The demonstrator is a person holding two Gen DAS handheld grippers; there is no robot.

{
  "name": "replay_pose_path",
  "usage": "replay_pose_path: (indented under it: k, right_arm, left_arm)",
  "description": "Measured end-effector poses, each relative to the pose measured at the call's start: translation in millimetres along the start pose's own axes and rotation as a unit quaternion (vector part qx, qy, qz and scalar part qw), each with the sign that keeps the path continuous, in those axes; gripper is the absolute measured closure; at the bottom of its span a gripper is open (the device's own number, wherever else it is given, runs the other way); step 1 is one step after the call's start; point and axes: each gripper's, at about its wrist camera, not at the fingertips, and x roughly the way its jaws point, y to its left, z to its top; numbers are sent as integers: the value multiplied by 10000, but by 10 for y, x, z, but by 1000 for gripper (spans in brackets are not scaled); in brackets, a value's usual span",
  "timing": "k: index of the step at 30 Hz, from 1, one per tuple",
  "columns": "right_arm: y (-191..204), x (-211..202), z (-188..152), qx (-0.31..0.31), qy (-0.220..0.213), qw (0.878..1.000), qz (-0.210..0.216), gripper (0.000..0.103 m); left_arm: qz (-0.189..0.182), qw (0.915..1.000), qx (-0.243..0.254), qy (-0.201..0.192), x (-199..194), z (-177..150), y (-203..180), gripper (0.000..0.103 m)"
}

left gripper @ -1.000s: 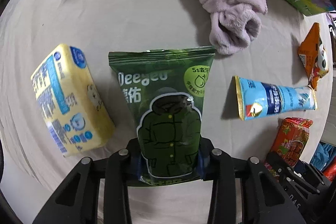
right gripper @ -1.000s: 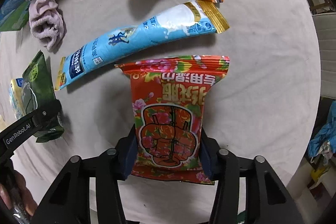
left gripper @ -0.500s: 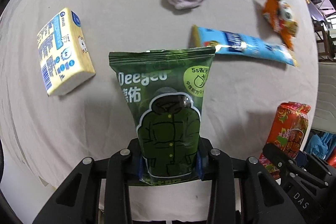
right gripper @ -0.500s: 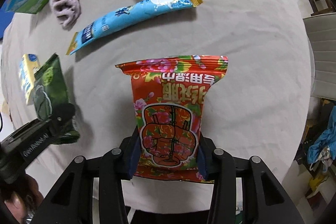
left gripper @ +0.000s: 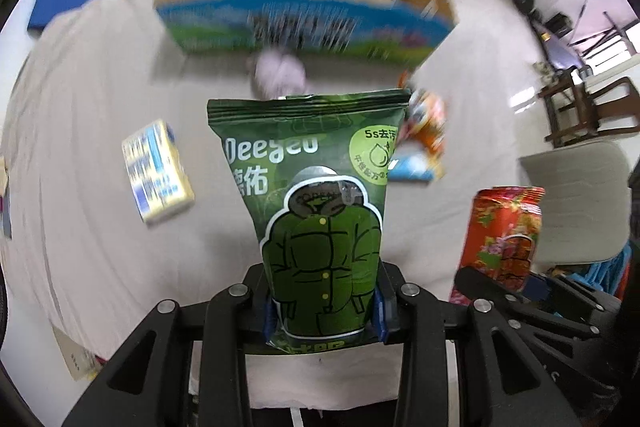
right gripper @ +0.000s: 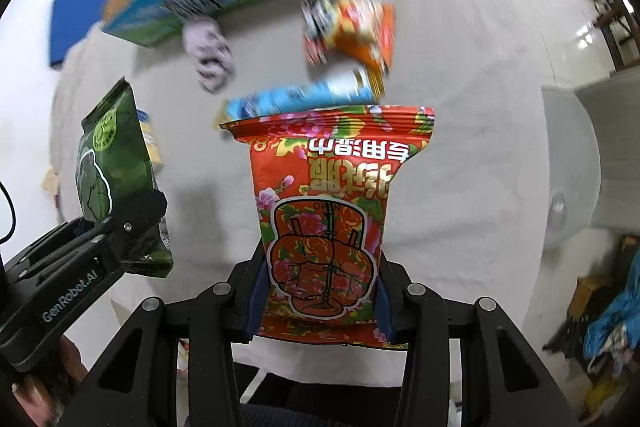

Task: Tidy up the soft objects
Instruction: 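Carry both bags into the cardboard box and open both tools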

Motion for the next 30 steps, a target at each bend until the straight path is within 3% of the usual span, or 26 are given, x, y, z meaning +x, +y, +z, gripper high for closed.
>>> replay_pose_path:
  k: [2,6,12,16,23,27,30]
  right_arm:
    - [51,-272,179,-66,-154,9998,96,57]
    - [213,-695,616,-189,-466,9985,229,57]
    - [465,-959,1479,-233,-974,9950,57,57]
    - [605,-880,2126,-248,-1047,9942,-89,57]
    - [712,-283,3235,-201,-771,9966,-231,57]
    - [667,142,3736,-121,-493,9983,-276,57]
    - [675,352,3927,-184,-439,9981,-398,57]
  left_arm:
    - [-125,9998,69,-160,-189,183,-23,71]
    - [-301,9988,162,-348,-187,778,-139,71]
    - [-433,9981,198,-399,78,1782,-11,71]
    - [-527,9982,170,-212,340,2332,77,71]
    - [-881,9953,69,401,1016,3138,122,71]
    - [-907,9936,102,659,1348,3383,92,71]
    - [-990,9913,94,856,1545,3488,81,71]
